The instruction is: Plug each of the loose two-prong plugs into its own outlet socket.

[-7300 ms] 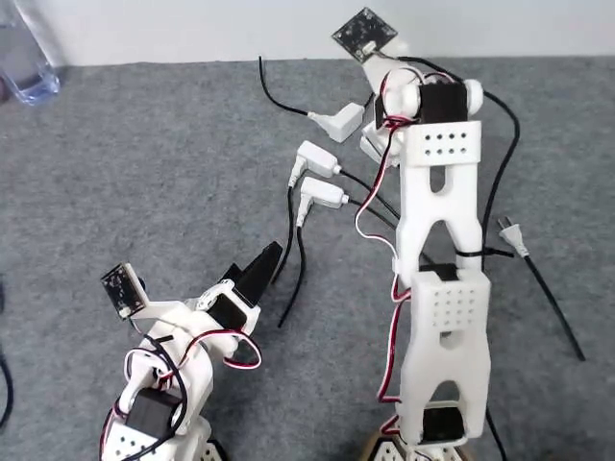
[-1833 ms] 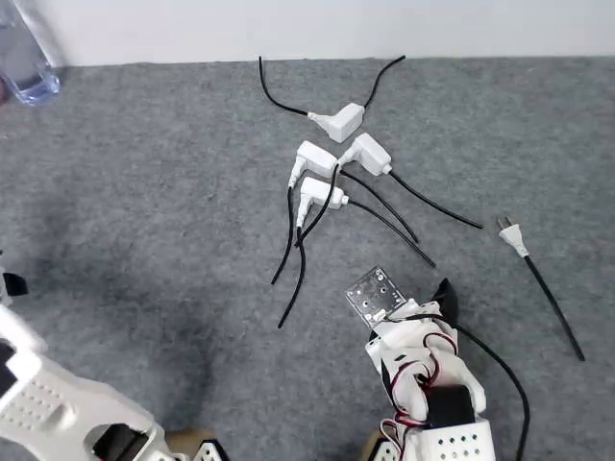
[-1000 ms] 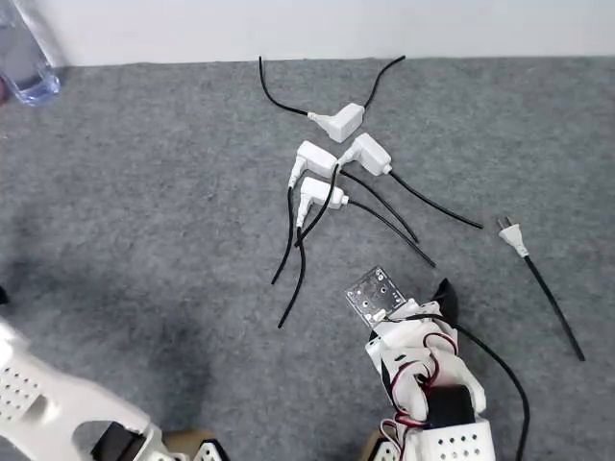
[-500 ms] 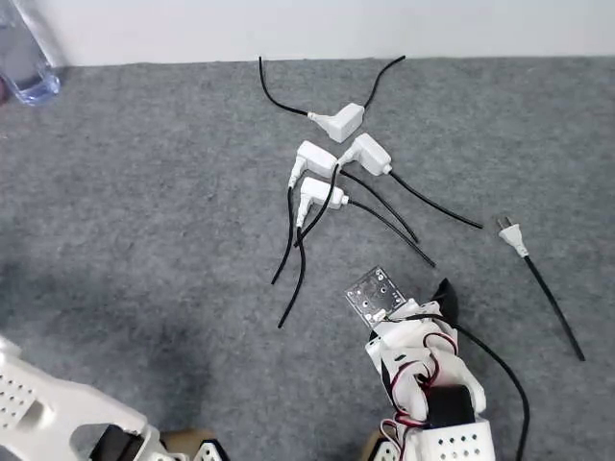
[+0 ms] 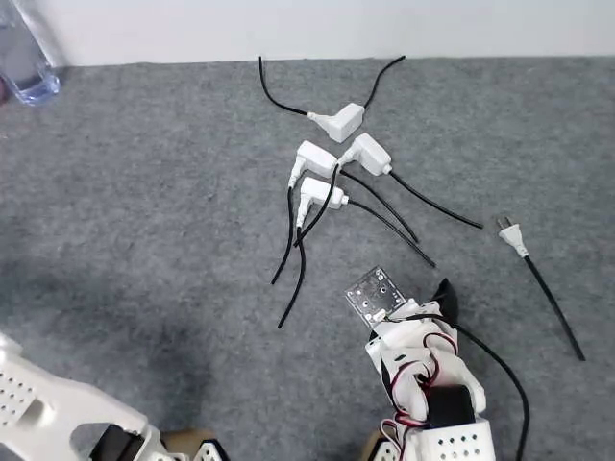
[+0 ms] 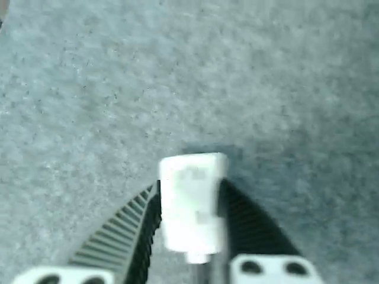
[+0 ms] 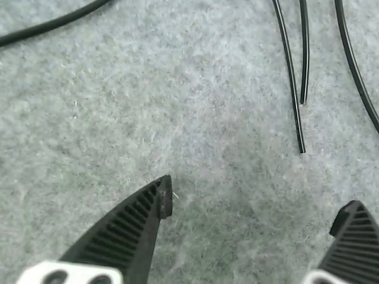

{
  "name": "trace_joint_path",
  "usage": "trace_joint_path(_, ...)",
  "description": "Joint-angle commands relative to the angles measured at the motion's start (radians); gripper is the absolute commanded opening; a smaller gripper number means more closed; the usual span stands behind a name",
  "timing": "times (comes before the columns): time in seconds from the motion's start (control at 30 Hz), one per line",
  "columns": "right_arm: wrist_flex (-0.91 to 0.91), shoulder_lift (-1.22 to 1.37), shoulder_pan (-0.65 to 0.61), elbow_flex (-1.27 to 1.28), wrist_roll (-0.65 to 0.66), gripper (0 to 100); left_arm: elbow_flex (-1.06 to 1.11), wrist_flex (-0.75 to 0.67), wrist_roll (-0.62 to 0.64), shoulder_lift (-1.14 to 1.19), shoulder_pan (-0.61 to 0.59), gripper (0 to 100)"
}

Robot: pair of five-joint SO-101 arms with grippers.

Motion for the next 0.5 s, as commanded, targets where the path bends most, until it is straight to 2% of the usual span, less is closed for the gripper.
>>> trace_joint_path(0.0, 0.005, -0.013, -0.008, 0.014, -0.003, 40.9, -0.022, 0.003, 0.008, 0.032, 0.029, 1)
trace_joint_path(0.23, 0.005, -0.013, -0.008, 0.014, -0.003, 40.9, -0.111, 0.026, -0.029, 0.123, 0.023, 2)
trace_joint_path(0.37, 0.005, -0.013, -0.008, 0.014, -0.003, 40.9, -0.282, 0.203, 0.005, 0.123, -0.011, 4)
trace_joint_path(0.47, 0.005, -0.013, -0.008, 0.014, -0.002, 40.9, -0.424, 0.348, 0.081, 0.133, -0.038, 17)
